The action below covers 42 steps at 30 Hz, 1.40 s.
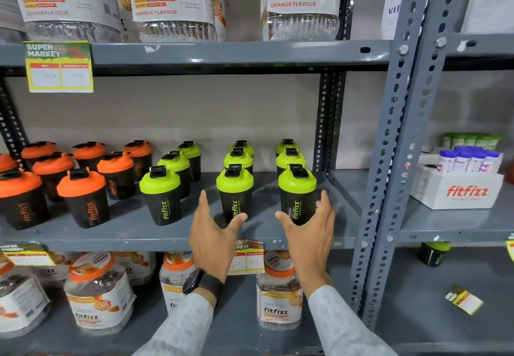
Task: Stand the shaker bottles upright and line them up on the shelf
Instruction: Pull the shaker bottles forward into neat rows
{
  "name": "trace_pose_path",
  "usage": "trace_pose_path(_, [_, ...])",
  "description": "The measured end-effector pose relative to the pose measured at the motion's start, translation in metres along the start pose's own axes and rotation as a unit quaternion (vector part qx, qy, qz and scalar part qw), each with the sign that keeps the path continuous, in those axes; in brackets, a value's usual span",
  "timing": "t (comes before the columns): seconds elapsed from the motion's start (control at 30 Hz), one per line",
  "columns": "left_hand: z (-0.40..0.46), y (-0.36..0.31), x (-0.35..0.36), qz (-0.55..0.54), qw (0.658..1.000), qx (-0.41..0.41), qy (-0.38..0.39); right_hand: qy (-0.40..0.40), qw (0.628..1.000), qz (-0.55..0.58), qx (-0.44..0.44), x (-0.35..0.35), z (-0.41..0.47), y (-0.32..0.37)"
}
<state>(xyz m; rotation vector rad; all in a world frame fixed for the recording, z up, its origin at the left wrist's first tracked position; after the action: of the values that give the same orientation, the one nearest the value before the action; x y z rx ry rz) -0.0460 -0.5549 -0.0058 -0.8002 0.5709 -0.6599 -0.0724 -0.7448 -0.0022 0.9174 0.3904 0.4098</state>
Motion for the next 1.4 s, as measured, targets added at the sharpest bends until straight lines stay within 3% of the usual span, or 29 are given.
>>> trace_pose_path(0.27, [0.027, 0.064, -0.086, 0.017, 0.992, 0.005, -0.129, -0.036, 0.993, 0.079, -0.079, 0.018, -0.062, 0.040])
trace_pose_path(0.4, [0.072, 0.100, -0.127, -0.007, 0.983, -0.026, -0.184, 0.032, 0.984, 0.109, -0.136, 0.062, -0.108, 0.080])
trace_pose_path(0.53, [0.120, 0.135, -0.164, 0.013, 0.977, -0.055, -0.206, 0.122, 0.984, 0.085, -0.099, 0.121, -0.140, 0.116])
trace_pose_path(0.73, [0.167, 0.166, -0.177, 0.037, 0.991, -0.067, -0.109, 0.141, 0.989, 0.037, -0.001, 0.177, -0.150, 0.149])
trace_pose_path(0.87, [0.181, 0.170, -0.174, 0.040, 0.993, -0.067, -0.093, 0.165, 0.985, 0.027, 0.048, 0.188, -0.147, 0.155])
trace_pose_path(1.13, [0.196, 0.180, -0.177, 0.017, 0.995, -0.064, -0.073, 0.154, 0.986, 0.000, 0.058, 0.203, -0.144, 0.154])
trace_pose_path(1.4, [0.202, 0.190, -0.180, 0.005, 1.000, -0.022, -0.016, 0.091, 0.995, -0.005, 0.039, 0.204, -0.155, 0.159])
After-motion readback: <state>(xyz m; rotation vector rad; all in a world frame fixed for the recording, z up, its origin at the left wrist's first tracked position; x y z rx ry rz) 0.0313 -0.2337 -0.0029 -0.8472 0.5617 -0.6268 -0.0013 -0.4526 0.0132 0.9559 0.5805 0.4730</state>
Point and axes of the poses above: each hand's wrist, its own z-axis towards the middle knuckle, its own x-axis out of the palm, y = z × x, the point moved 2 cm from there along z, towards the middle knuckle, and after that the axes turned 8 degrees about -y, right-handed, at the moved point
